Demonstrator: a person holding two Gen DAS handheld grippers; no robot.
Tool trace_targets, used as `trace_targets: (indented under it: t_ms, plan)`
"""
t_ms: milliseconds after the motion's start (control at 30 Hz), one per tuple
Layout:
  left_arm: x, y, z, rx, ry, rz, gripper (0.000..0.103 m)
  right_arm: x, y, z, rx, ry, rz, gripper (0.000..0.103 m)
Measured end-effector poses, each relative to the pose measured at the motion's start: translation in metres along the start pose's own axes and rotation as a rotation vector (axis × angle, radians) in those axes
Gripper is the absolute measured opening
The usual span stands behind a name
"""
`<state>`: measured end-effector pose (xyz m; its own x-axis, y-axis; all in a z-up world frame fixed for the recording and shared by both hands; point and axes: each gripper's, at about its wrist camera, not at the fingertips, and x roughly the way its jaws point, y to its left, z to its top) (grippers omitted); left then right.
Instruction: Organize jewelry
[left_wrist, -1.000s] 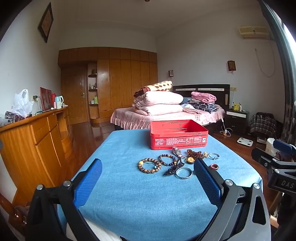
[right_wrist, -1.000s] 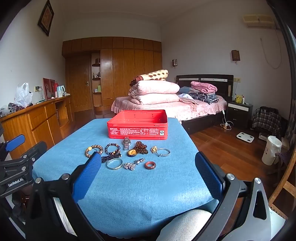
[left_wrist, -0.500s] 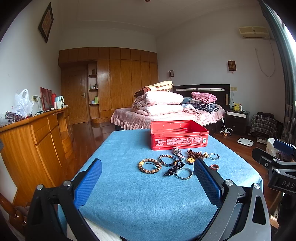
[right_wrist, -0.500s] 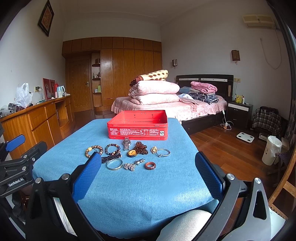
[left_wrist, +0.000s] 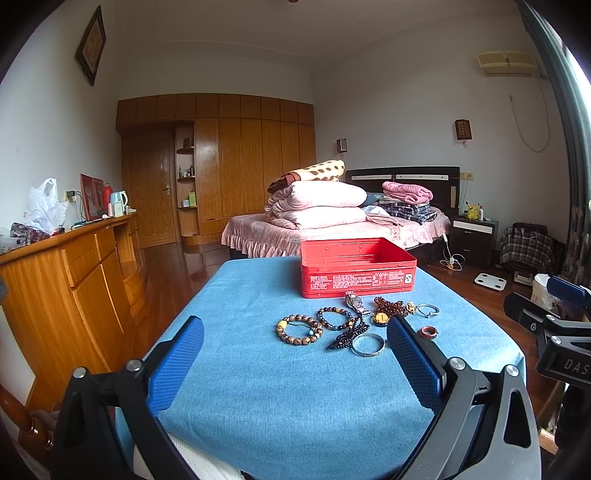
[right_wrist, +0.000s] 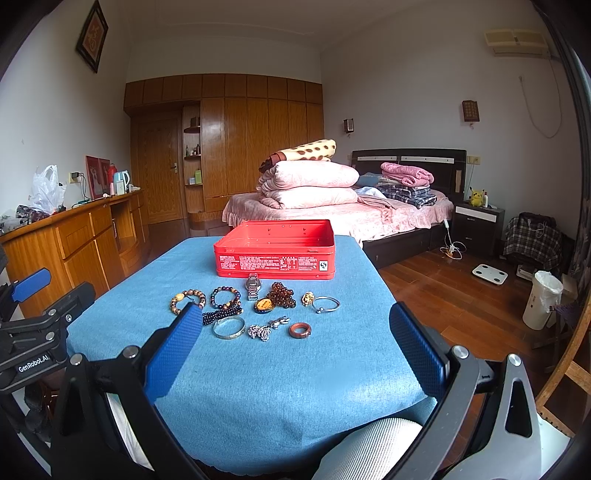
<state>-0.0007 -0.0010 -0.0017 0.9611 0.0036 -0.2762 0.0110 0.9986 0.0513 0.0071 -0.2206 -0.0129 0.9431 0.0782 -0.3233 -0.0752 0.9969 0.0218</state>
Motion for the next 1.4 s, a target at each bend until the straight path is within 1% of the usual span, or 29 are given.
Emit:
trace_targets:
  t_ms: [1400]
  plan:
    - [0.0039,0.0038,-0.0025,-0.001,0.006,0.003,0.097,0.0019,0.0034,0.0006,0.001,0.007,0.000,0.098]
